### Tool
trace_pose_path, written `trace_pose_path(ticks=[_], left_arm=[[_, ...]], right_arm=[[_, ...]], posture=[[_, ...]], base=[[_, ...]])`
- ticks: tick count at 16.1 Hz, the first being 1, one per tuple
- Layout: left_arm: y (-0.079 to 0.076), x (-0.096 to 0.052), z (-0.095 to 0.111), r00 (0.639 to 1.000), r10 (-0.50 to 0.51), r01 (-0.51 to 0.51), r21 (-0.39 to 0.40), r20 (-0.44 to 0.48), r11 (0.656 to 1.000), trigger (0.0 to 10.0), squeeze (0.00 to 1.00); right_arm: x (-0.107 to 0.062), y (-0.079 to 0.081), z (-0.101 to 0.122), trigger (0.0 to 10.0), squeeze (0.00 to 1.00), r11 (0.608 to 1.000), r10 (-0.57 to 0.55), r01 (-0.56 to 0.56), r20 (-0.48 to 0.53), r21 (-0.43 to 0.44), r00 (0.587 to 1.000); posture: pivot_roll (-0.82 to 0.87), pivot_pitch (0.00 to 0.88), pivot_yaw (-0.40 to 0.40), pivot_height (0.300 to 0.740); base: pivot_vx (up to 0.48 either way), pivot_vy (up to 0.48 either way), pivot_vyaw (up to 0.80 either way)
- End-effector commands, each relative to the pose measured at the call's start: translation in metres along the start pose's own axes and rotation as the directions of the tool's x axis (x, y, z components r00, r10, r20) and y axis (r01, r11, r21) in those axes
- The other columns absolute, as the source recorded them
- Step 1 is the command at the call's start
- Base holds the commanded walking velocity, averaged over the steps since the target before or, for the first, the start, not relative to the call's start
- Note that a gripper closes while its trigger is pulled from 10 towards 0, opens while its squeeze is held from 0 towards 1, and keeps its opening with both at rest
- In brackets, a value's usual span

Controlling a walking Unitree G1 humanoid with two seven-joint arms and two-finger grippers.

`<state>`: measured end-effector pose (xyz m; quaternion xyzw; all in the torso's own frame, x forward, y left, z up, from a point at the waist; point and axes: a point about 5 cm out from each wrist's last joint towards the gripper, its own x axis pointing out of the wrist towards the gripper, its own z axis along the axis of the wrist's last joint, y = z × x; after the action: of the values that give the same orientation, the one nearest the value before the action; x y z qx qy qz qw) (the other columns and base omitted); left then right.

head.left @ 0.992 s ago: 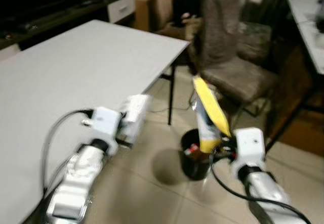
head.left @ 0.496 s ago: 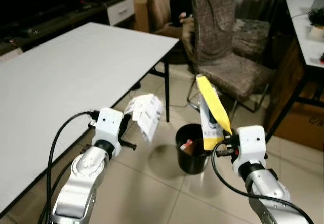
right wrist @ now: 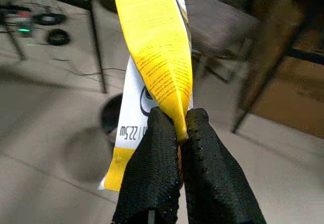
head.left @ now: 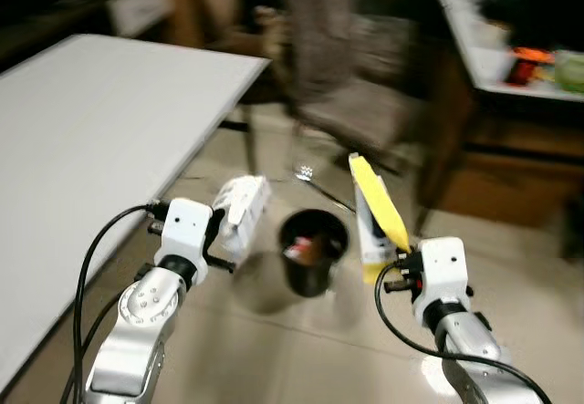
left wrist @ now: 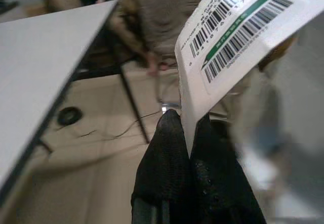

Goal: Picking trash to rubbish bin

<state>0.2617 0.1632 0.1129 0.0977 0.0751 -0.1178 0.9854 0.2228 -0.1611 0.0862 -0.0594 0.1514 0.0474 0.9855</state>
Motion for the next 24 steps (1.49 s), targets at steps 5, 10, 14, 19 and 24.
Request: trace_pose_path(ticks=[5,10,14,19,24], left_arm=[[-0.004,-0.012,-0.005,1.000,0.024,-0.024,-0.002,-0.005,1.000,10.0,0.00],[-0.007,-0.013,-0.009,1.000,-0.002,0.002,0.003,-0.019,1.000,10.0,0.00],[-0.011,-0.003,-0.005,1.000,-0.029,0.029,0.002,-0.009,1.000,10.0,0.00],[-0.014,0.004,-0.005,0.998,-0.057,0.057,0.012,-0.007,0.998,10.0,0.00],[-0.014,0.006,-0.007,0.998,-0.067,0.068,0.016,-0.012,0.998,10.0,0.00]], right_arm=[[0.004,0.011,-0.002,10.0,0.00,0.990,0.135,-0.135,-0.012,-0.028,0.991],[0.009,0.018,-0.009,10.0,0.00,0.984,0.171,-0.174,-0.050,-0.049,0.984],[0.012,0.012,-0.016,10.0,0.00,0.992,0.126,-0.127,-0.069,-0.011,0.990],[0.009,0.012,-0.019,10.0,0.00,0.993,0.115,-0.114,-0.067,0.007,0.991],[0.009,0.012,-0.021,10.0,0.00,0.994,0.110,-0.111,-0.067,-0.002,0.992]], posture=[[-0.05,0.026,-0.045,0.740],[-0.05,0.031,-0.029,0.740],[-0.06,0.030,-0.001,0.740],[-0.07,0.025,0.018,0.740],[-0.07,0.005,0.018,0.740]], base=[[0.048,0.000,-0.48],[0.322,0.000,0.00],[0.378,0.000,0.00],[0.395,0.000,-0.46],[0.392,0.000,-0.10]])
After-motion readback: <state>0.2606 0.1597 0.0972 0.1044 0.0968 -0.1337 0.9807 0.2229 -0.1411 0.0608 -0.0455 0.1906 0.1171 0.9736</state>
